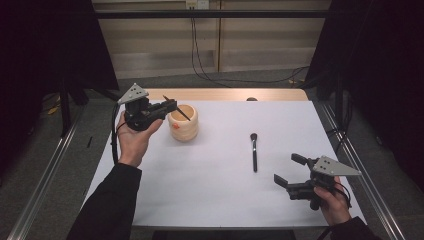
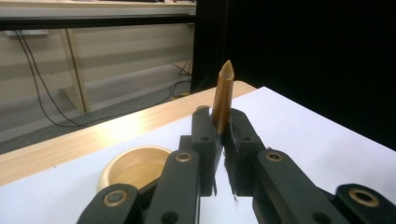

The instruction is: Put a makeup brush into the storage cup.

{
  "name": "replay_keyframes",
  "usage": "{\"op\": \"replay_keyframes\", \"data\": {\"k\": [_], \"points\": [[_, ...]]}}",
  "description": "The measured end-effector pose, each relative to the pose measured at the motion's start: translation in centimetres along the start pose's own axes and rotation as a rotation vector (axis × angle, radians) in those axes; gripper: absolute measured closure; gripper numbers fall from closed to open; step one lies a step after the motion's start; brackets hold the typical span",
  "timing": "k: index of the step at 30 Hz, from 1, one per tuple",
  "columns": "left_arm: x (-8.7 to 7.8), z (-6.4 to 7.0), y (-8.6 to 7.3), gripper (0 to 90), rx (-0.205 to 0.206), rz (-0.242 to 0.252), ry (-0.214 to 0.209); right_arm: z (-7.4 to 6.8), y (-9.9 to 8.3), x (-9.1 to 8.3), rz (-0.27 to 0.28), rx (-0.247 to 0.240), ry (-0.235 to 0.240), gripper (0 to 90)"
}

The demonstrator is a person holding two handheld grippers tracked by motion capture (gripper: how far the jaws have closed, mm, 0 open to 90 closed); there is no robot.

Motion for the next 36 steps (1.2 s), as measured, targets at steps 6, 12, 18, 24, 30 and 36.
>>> {"op": "replay_keyframes", "data": {"k": [6, 12, 18, 24, 30, 36], "points": [[0.7, -1.1, 0.0, 83.4, -0.011, -0.009, 0.035, 0.1, 0.0, 0.0, 0.0, 0.001, -0.003, 3.6], [1.4, -2.2, -0.1, 83.4, -0.019, -0.023, 0.062, 0.0, -0.1, 0.0, -0.01, -0.005, -0.001, 3.7], [2.1, -3.3, -0.8, 83.4, -0.015, -0.04, 0.093, 0.0, -0.1, 0.0, -0.006, -0.005, 0.005, 3.7], [2.7, -3.9, -1.4, 83.4, -0.01, -0.069, 0.114, 0.0, -0.1, 0.1, -0.008, -0.009, 0.006, 4.1], [3.2, -4.0, -1.8, 83.4, -0.012, -0.083, 0.119, 0.0, -0.1, 0.0, -0.005, -0.005, 0.009, 4.0], [3.5, -3.9, -2.5, 83.4, -0.014, -0.098, 0.121, 0.0, 0.0, 0.0, -0.001, -0.01, 0.009, 4.1]]}}
Point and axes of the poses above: each handheld gripper's, and its own axes: x roughly forward along the jaws, y roughly out of its top, z roughly to its right, the point moved 8 cm from there along x, roughly forward along the jaws, and after that the axes turned 1 degree about x, right-handed, at the moved point
